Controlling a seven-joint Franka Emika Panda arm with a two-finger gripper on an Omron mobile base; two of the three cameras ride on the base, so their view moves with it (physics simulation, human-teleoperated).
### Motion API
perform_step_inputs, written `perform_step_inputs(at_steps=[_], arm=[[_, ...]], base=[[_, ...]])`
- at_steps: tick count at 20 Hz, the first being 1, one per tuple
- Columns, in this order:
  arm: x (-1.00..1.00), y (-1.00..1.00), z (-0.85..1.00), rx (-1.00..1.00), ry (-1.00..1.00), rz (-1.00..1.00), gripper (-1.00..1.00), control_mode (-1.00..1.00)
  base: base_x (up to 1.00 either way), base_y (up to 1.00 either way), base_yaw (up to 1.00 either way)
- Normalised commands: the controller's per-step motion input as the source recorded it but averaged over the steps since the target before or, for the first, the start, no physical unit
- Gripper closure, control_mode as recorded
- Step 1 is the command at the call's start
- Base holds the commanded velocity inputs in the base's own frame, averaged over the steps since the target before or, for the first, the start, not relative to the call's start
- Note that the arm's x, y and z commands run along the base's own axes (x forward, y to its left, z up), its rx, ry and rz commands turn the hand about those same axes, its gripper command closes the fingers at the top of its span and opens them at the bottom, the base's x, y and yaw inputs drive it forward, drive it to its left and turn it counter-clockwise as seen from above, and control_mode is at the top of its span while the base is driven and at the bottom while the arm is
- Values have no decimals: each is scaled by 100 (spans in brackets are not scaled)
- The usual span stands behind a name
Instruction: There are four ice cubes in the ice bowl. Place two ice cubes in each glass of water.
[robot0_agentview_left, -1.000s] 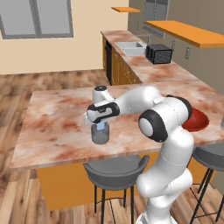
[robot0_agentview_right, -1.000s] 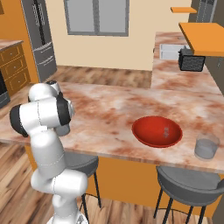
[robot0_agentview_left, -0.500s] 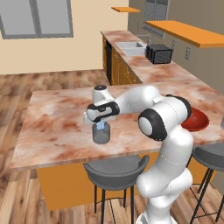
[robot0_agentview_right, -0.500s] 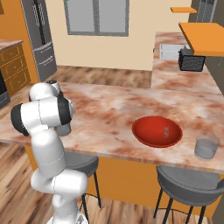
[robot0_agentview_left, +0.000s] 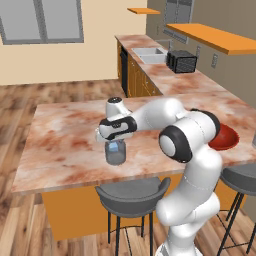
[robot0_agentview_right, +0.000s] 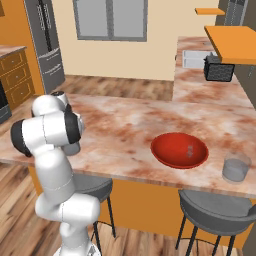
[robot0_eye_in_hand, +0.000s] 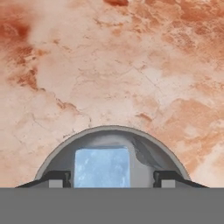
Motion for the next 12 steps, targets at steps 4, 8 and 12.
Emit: perform_step_inputs(at_steps=[4, 8, 12], arm=[[-4, 0, 9, 0, 0, 0, 100, -100], [-3, 0, 10, 0, 0, 0, 100, -100], [-2, 0, 6, 0, 0, 0, 100, -100]], base=[[0, 0, 0], [0, 0, 0], [0, 0, 0]])
